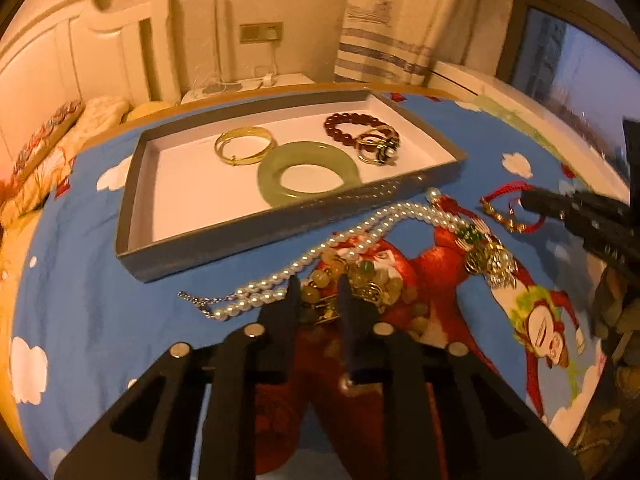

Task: Organize jewelry
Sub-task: 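Grasp the amber bead strand with the left tool while the right tool lifts the red cord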

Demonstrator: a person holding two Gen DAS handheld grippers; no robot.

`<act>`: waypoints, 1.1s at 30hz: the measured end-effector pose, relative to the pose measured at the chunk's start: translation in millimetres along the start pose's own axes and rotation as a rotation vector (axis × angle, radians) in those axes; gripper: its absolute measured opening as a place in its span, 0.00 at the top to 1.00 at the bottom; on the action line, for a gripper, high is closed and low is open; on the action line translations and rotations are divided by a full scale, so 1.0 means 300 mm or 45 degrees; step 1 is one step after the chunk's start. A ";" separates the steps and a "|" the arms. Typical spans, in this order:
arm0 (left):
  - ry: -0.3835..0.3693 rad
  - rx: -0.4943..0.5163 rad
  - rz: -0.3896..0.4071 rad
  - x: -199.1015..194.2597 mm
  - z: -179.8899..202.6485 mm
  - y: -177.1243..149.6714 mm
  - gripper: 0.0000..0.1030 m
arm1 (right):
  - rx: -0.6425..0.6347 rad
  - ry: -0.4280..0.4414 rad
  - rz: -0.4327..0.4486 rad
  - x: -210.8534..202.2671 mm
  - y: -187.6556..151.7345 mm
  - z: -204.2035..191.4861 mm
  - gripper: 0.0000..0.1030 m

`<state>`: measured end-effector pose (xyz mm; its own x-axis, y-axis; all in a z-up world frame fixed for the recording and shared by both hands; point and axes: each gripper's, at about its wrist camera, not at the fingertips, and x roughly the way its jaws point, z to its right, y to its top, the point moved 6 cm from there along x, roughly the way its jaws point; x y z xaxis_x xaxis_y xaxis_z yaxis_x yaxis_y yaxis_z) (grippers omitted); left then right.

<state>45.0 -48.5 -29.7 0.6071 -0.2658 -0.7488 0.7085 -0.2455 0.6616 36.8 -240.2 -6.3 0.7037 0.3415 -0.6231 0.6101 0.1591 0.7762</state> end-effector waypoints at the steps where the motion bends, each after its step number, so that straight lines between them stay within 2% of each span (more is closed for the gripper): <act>1: 0.004 0.020 0.001 -0.001 0.009 -0.002 0.88 | 0.001 0.000 0.002 -0.001 0.001 0.001 0.95; 7: -0.004 0.015 0.032 -0.019 0.024 -0.013 0.91 | 0.001 -0.008 0.010 -0.003 0.003 0.001 0.95; 12: -0.033 -0.038 0.125 -0.093 0.026 0.010 0.91 | -0.003 -0.013 0.014 -0.005 0.002 0.001 0.95; 22: -0.098 0.030 0.219 -0.215 0.106 0.078 0.91 | -0.003 -0.036 0.046 -0.025 0.007 0.004 0.95; 33: -0.097 0.072 0.263 -0.275 0.140 0.107 0.91 | 0.014 -0.038 0.077 -0.039 0.012 0.009 0.95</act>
<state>2.5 -73.6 55.0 0.7071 -0.3847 -0.5933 0.5494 -0.2295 0.8035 31.8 -246.2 3.6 0.7496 0.3222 -0.5781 0.5701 0.1293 0.8113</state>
